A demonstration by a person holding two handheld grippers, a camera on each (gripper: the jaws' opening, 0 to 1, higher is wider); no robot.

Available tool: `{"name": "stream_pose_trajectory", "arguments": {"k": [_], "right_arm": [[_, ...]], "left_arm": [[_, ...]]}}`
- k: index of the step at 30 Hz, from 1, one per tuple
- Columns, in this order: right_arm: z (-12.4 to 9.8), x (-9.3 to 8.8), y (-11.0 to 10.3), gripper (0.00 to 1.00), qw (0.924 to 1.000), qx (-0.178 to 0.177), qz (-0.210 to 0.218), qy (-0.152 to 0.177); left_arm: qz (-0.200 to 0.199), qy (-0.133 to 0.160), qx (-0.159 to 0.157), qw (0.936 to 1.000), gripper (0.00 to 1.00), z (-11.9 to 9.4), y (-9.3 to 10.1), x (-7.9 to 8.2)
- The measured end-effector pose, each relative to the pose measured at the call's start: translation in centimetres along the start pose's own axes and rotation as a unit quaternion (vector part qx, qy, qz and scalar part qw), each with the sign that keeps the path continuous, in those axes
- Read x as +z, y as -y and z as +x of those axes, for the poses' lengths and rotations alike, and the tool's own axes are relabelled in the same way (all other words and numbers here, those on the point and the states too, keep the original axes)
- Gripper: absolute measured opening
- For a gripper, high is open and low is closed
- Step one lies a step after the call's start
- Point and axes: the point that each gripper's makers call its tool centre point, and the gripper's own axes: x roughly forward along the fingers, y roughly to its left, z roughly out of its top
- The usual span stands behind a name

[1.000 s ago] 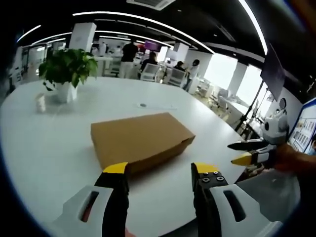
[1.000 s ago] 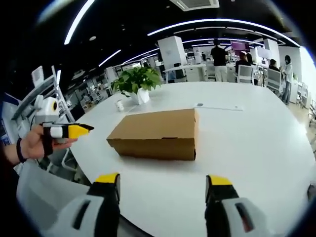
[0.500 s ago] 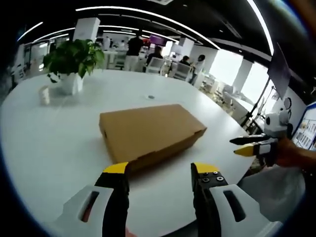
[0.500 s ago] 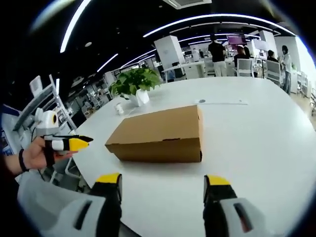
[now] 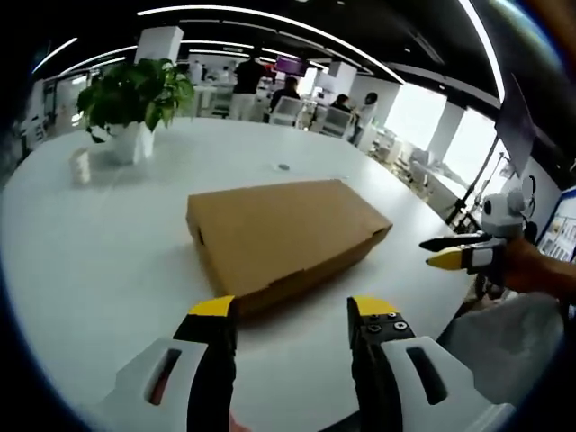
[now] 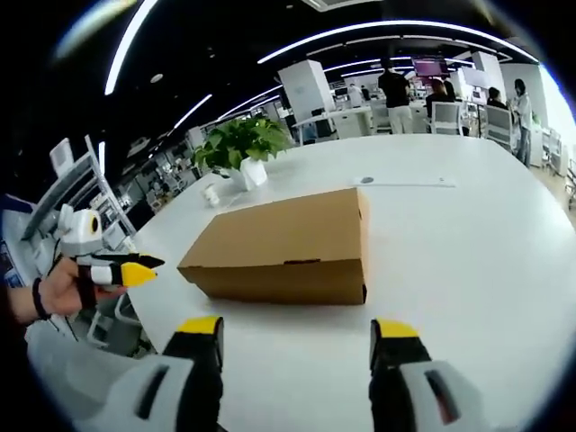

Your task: Operate the shoe box by opening the lid, removing the specified soft item, and placing it in the target area until the item is outside and the box remains undamaged.

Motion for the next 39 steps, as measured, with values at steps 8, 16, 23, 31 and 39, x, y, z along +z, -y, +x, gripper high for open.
{"name": "stream_pose_trajectory", "arguments": {"k": [8,16,23,31,39], "right_arm": [[1.4,0.3,1.3,0.62,0.9999,-0.006,0.003,-0.009],[2.8,1.8,2.1,0.6,0.9999,-0.007,-0.001,-0.01],[4.7,3.0,2.7,0.58,0.9998,-0.007,-0.011,-0.015],[6.6,4.2,3.1,0.49,0.9984,-0.009,-0.05,-0.027],[7.8,4.4,3.1,0.5,0.997,-0.006,-0.069,-0.036]], "left_arm": [[-0.006,-0.007,0.004,0.9999,0.5,1.0,-1.5,0.1],[-0.006,-0.014,0.002,0.9999,0.5,2.1,-2.4,0.5],[0.001,-0.03,-0.007,0.9995,0.51,3.2,-2.6,0.3],[0.003,-0.04,-0.006,0.9992,0.49,4.0,-3.6,0.4],[0.016,-0.045,-0.008,0.9988,0.5,5.0,-4.0,1.3]]}}
